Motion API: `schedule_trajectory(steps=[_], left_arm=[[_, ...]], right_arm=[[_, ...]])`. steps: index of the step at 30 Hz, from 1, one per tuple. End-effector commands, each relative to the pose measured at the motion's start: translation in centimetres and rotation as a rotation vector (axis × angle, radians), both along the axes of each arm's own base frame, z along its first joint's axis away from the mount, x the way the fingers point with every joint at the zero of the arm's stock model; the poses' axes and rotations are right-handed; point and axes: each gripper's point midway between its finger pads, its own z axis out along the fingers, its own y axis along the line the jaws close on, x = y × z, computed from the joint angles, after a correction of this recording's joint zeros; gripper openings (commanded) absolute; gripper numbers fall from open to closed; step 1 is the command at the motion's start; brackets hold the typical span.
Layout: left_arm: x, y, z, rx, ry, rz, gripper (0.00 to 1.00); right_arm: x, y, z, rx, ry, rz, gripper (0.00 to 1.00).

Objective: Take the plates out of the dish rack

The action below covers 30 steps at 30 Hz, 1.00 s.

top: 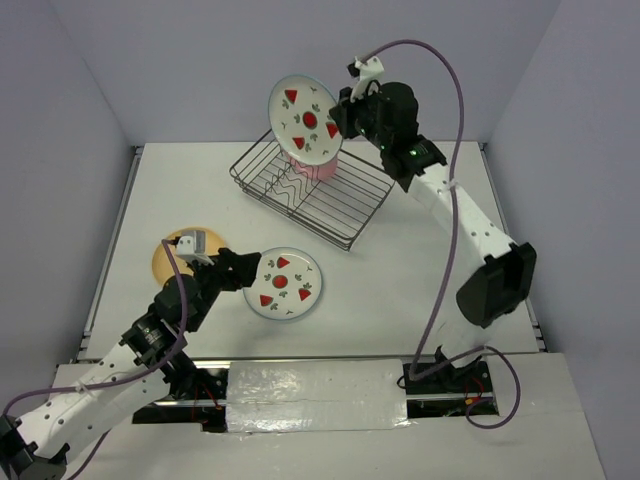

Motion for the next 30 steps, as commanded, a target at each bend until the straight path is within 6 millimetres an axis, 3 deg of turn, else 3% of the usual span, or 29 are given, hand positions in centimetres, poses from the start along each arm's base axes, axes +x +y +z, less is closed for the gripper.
schedule_trajectory(steps=[1, 3, 4, 5, 7, 8, 9, 10, 12, 13, 18, 23, 30], left_arm=[[0.4, 0.5, 2.8, -0.015, -0.062, 0.032, 0.81], [0.6, 1.3, 2.5, -0.001, -0.049, 0.076, 0.81], [0.7, 1.6, 2.5, 0.002, -0.048, 0.093, 0.81], [0.7, 2.1, 2.3, 0.012, -0.044, 0.115, 0.81], [0.8, 2.6, 2.3, 0.010, -0.047, 0.142, 0.81], [0.8, 2.9, 2.2, 0.012, -0.046, 0.155, 0.81], [0.7, 3.0, 2.3, 0.010, -0.054, 0.155, 0.80], [0.7, 3.0, 2.4, 0.013, -0.059, 0.155, 0.80], [0.7, 3.4, 2.4, 0.017, -0.059, 0.173, 0.80], [0.7, 3.8, 2.3, 0.017, -0.057, 0.195, 0.80], [0.8, 3.8, 2.3, 0.021, -0.060, 0.196, 0.80], [1.0, 3.7, 2.1, 0.040, -0.046, 0.197, 0.80], [0.9, 3.9, 2.1, 0.036, -0.050, 0.203, 0.80]], right_arm=[[-7.2, 0.8, 6.1, 0.248, 0.027, 0.069, 0.00], [-9.7, 0.1, 4.3, 0.291, 0.105, 0.029, 0.00], [-11.2, 1.2, 3.8, 0.342, 0.160, 0.060, 0.00], [-12.3, 1.7, 1.3, 0.338, 0.221, 0.072, 0.00], [-15.4, 2.8, 0.8, 0.380, 0.277, 0.077, 0.00], [-16.0, 2.9, -1.8, 0.362, 0.324, 0.040, 0.00], [-17.5, 3.0, -1.9, 0.377, 0.331, 0.046, 0.00], [-18.7, 3.7, -4.8, 0.384, 0.407, 0.027, 0.00], [-20.1, 3.5, -6.3, 0.426, 0.449, 0.017, 0.00], [-20.9, 3.4, -8.6, 0.447, 0.493, -0.009, 0.00], [-22.9, 4.1, -15.2, 0.436, 0.595, -0.014, 0.00], [-24.6, 5.9, -15.7, 0.475, 0.614, 0.046, 0.00], [-24.9, 7.4, -17.3, 0.485, 0.677, 0.029, 0.00]])
